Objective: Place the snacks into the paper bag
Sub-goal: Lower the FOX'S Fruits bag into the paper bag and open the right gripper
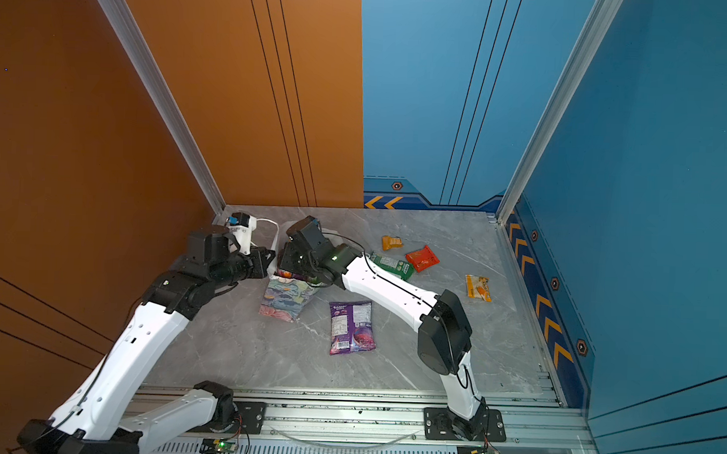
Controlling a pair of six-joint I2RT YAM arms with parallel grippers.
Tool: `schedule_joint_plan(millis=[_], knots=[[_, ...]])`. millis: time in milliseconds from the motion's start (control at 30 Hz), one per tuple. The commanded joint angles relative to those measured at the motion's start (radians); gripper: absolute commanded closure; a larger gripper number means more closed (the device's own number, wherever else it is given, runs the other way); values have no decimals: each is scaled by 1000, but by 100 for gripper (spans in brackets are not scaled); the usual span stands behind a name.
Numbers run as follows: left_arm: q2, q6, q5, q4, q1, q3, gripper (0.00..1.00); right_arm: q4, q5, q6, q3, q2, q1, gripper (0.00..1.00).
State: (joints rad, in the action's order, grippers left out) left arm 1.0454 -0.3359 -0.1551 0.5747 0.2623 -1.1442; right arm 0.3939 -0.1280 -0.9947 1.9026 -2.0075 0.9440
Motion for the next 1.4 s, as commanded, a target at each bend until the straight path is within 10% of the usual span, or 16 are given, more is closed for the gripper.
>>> schedule_joint_plan(millis=[0, 600, 1367], knots=[[-22, 17, -35, -45, 5, 3, 100, 5, -34, 21, 67, -19, 13, 100], [-21, 18, -31, -47, 5, 5, 100, 39, -55, 33, 99, -94, 16, 99], [-13, 6, -4, -45, -17, 9, 100, 88, 8, 121, 92, 50, 0, 55]])
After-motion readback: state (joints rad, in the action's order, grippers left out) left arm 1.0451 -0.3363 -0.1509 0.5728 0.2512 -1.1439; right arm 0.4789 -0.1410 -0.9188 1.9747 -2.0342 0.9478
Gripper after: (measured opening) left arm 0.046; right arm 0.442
